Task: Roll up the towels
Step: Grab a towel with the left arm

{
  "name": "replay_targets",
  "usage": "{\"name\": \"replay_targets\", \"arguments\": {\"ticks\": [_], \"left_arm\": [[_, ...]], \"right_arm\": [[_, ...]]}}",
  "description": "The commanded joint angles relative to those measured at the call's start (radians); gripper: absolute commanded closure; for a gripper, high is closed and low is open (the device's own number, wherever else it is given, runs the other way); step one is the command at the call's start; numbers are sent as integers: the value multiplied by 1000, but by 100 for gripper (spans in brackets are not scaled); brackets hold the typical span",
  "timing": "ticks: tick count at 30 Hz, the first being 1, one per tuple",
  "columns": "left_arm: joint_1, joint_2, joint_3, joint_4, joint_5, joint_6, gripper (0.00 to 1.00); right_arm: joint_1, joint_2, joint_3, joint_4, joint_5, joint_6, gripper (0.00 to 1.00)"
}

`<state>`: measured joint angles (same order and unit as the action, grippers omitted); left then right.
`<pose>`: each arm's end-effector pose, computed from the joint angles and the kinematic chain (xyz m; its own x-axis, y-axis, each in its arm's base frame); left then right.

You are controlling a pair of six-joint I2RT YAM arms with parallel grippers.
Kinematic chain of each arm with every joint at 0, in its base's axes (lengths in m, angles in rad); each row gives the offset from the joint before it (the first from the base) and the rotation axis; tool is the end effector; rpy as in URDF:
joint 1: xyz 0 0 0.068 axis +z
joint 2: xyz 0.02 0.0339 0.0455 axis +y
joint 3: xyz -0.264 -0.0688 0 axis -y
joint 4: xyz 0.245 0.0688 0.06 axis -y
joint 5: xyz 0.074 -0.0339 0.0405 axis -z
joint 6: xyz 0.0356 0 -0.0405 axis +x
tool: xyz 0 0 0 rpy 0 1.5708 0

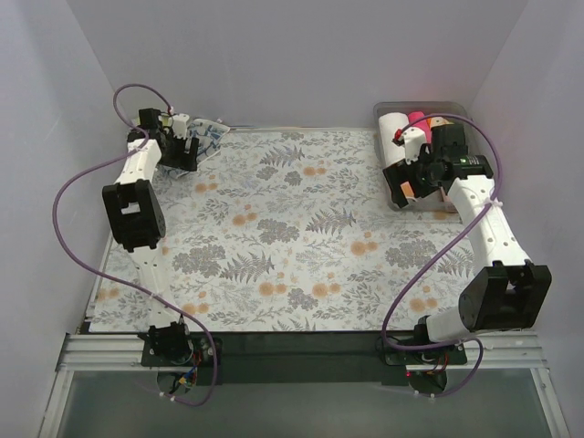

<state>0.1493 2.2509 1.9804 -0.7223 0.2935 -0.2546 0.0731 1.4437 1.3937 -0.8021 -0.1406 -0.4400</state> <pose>0.4932 0.0638 0.2206 -0.8050 -0.3649 -0.4677 -0.1951 0.9074 -0.3721 0.3050 0.0273 0.3408 -0.6092 -0.4675 -0.6406 -0.4684 0.8639 -0.1850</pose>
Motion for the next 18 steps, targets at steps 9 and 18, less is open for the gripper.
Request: {"name": "replay_targets", "arguments": {"ticks": [9, 18], "left_arm": [[68, 197, 167, 64, -48, -37, 27], [68, 248, 244, -12, -11, -23, 64]], "right_arm": [[11, 20, 14, 26, -5, 4, 1], [14, 72, 62, 26, -17, 11, 2]]}}
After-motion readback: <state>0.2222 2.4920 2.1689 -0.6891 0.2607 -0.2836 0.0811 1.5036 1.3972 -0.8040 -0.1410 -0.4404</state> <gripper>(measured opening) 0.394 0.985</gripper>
